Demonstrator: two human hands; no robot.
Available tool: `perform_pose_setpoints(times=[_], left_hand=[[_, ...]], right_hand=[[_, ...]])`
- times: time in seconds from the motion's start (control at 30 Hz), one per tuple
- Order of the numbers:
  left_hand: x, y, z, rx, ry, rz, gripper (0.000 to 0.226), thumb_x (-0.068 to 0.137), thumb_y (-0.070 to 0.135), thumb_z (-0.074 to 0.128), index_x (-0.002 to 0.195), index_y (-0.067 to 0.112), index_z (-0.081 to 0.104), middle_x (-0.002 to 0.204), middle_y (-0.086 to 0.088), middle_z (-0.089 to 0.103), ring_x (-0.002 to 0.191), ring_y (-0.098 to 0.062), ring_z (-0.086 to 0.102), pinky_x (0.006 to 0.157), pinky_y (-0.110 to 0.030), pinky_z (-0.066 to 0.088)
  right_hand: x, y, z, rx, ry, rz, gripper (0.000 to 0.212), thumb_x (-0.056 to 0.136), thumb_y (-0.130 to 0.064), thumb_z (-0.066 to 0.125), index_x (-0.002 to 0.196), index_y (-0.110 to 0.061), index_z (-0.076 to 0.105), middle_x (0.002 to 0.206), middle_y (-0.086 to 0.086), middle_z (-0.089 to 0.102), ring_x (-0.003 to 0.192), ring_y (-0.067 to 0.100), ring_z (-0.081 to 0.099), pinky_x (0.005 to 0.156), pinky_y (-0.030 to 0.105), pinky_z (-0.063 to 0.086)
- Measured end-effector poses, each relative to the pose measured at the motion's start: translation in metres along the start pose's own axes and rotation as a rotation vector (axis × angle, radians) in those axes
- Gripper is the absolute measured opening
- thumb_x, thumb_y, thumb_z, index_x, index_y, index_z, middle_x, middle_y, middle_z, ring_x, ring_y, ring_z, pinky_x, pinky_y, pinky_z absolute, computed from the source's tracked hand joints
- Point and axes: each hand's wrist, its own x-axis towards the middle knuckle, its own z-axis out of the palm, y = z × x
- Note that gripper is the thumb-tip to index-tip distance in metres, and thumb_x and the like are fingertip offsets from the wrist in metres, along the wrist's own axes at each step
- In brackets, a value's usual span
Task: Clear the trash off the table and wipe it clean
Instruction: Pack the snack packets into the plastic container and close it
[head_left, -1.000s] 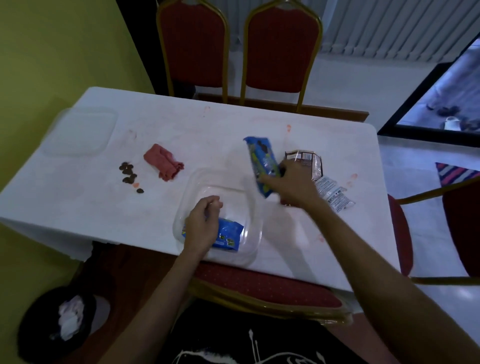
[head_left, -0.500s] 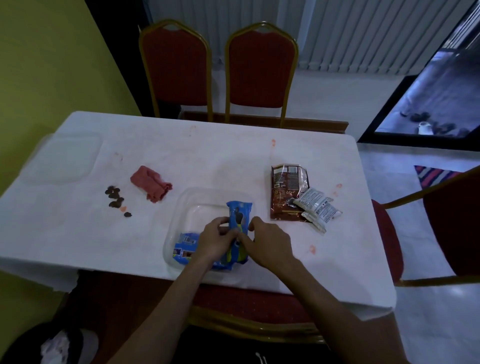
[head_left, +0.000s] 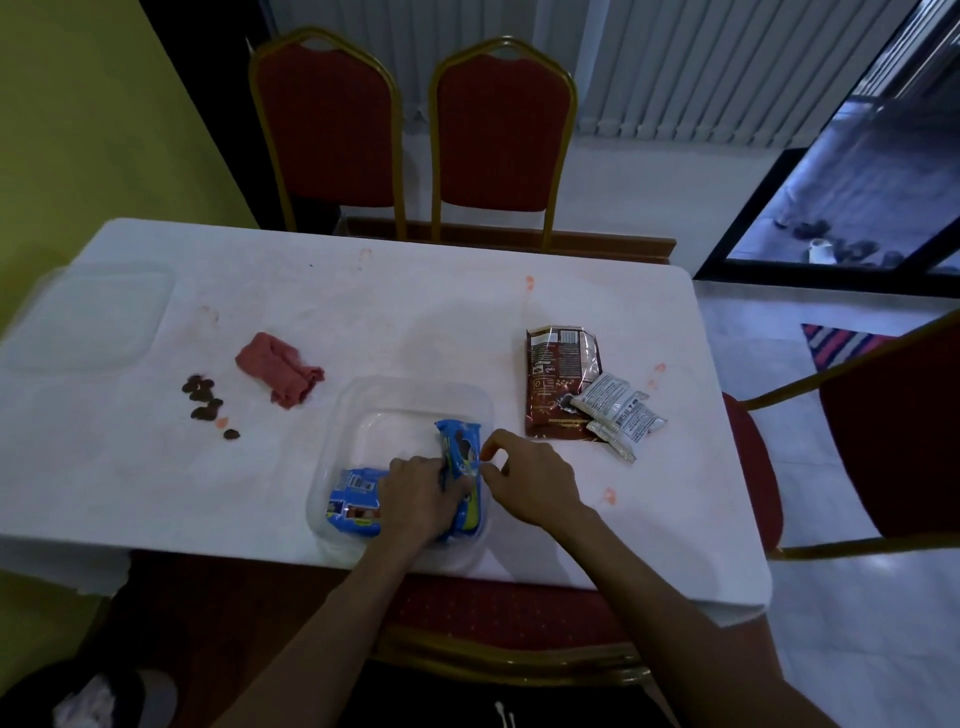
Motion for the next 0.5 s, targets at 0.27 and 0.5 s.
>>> perform_pose_setpoints(times=[0.27,0.5], left_hand=[[-0.002,0.007,-0.008,0.146,-0.102,-0.005,0.033,0.098,0.045,0.047,0.117,0.026,0.065,0.114,-0.009,0.057,0.112,-0.027,0.048,0.088,-0.039,0.042],[-0.007,0.010,-0.010,0.089,-0.138,-0.046,0.036,0.096,0.044,0.047,0.123,0.023,0.058,0.130,-0.007,0.049,0.122,-0.027,0.043,0.100,-0.041,0.038]], right_hand=[[0.007,0.002,0.000,0.029,-0.005,-0.029,0.008,0.093,-0.035,0.058,0.098,-0.030,0.062,0.078,-0.005,0.069,0.071,0.014,0.065,0.059,0.025,0.045],[0.023,0.017,-0.018,0.198,0.056,-0.009,0.010,0.097,-0.026,0.060,0.103,-0.024,0.067,0.075,-0.014,0.062,0.063,-0.002,0.060,0.060,0.020,0.047]])
